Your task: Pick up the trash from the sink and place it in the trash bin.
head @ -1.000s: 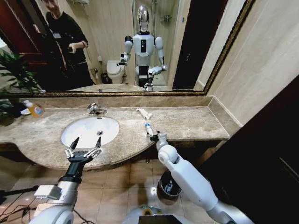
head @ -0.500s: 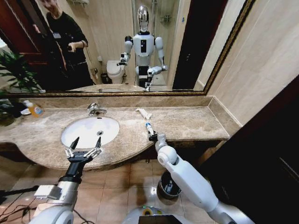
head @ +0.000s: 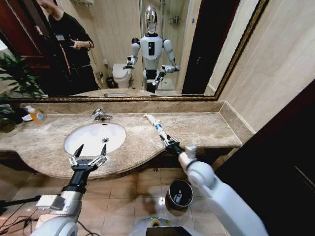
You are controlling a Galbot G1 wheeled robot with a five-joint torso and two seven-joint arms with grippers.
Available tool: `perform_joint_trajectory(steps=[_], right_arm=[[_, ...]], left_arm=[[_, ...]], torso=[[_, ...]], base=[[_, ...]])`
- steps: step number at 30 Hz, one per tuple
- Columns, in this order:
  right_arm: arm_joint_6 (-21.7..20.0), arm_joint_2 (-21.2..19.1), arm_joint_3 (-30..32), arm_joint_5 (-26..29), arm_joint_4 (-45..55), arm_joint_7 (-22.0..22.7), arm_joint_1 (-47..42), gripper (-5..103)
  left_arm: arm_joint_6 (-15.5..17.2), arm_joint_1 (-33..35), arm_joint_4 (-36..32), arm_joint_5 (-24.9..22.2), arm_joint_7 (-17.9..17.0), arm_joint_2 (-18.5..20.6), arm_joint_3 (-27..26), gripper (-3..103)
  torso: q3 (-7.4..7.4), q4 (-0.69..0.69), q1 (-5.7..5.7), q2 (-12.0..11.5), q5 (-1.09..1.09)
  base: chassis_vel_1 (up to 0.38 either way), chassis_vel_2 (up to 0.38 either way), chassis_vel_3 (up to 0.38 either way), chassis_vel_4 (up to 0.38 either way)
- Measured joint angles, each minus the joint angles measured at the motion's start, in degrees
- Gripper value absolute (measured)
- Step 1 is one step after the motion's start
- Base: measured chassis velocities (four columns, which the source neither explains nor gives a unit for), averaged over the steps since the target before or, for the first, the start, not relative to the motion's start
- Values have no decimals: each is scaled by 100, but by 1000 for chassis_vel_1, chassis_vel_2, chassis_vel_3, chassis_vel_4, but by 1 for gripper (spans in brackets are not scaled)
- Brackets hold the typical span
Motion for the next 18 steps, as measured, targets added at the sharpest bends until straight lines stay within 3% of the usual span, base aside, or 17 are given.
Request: perform_joint_trajectory(steps=[5, 9, 13, 18], right_arm=[[84, 129, 574, 50, 305, -160, -647, 26], [114, 235, 1048, 9, 445, -577, -1096, 26], [354, 257, 1699, -14, 306, -1617, -1592, 26], [681, 319, 2092, -69, -56, -2248, -1947, 26]], left_arm=[[0, 0, 0, 0, 0, 0, 0, 100], [0, 0, 0, 0, -1, 0, 0, 100], [0, 0, 0, 0, 0, 0, 0, 100], [0, 0, 0, 0, 0, 0, 0, 100]], torso=[[0, 0, 0, 0, 0], [0, 0, 0, 0, 0], [0, 0, 0, -1, 0], [0, 0, 0, -1, 0]], base=[[0, 0, 0, 0], [0, 0, 0, 0], [0, 0, 0, 0], [0, 0, 0, 0]])
